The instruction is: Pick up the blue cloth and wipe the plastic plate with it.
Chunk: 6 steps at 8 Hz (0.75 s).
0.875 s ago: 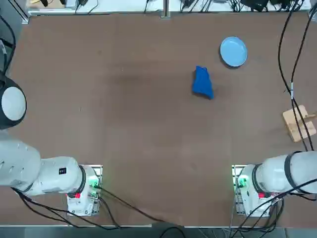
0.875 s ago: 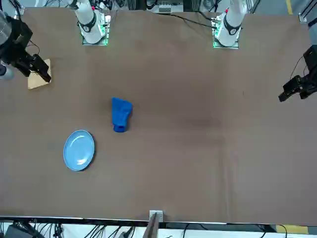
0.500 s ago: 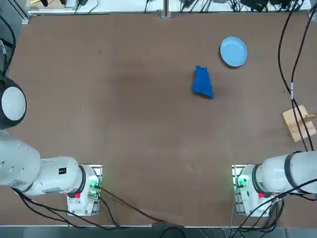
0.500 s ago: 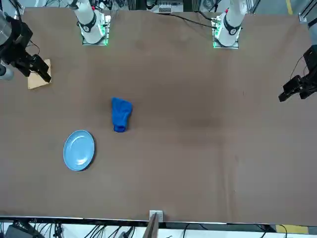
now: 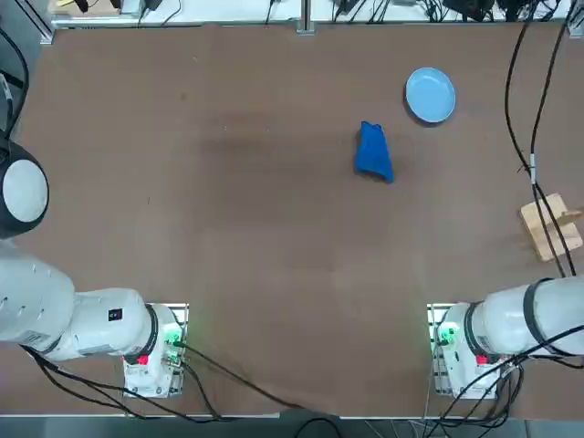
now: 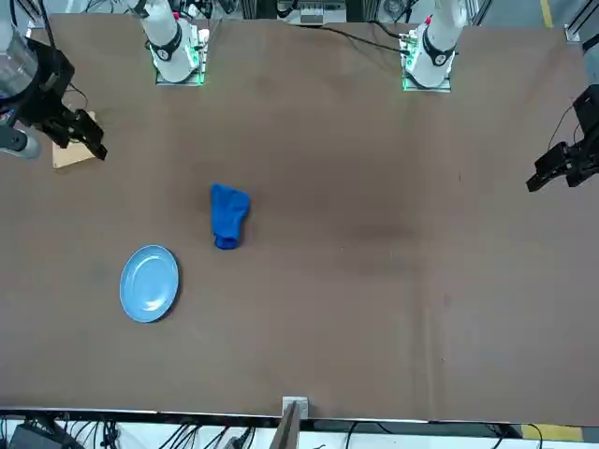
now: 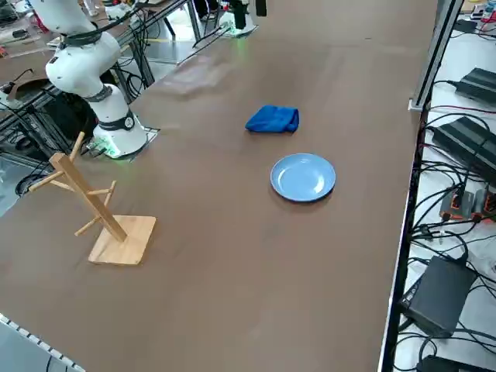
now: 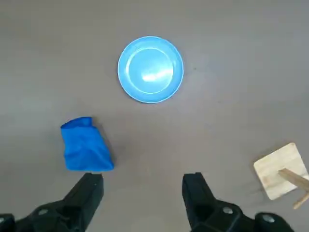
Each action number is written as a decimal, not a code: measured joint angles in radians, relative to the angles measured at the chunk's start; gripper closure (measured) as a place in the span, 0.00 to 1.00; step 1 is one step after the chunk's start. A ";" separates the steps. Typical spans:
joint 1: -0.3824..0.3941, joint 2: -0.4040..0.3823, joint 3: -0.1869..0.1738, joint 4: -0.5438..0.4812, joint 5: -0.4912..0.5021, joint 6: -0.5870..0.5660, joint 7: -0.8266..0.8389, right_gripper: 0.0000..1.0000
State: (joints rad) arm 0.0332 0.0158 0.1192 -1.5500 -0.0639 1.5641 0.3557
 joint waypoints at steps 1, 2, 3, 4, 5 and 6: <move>0.022 0.021 0.001 -0.001 0.005 0.016 0.004 0.00; 0.061 0.047 0.002 -0.006 0.007 0.060 0.048 0.00; 0.107 0.081 0.005 -0.023 0.008 0.120 0.107 0.00; 0.146 0.121 0.007 -0.041 0.008 0.178 0.145 0.00; 0.177 0.167 0.007 -0.060 0.007 0.241 0.193 0.00; 0.204 0.214 0.008 -0.084 0.007 0.325 0.252 0.00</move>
State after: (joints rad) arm 0.2367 0.2295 0.1268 -1.6343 -0.0569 1.8892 0.6073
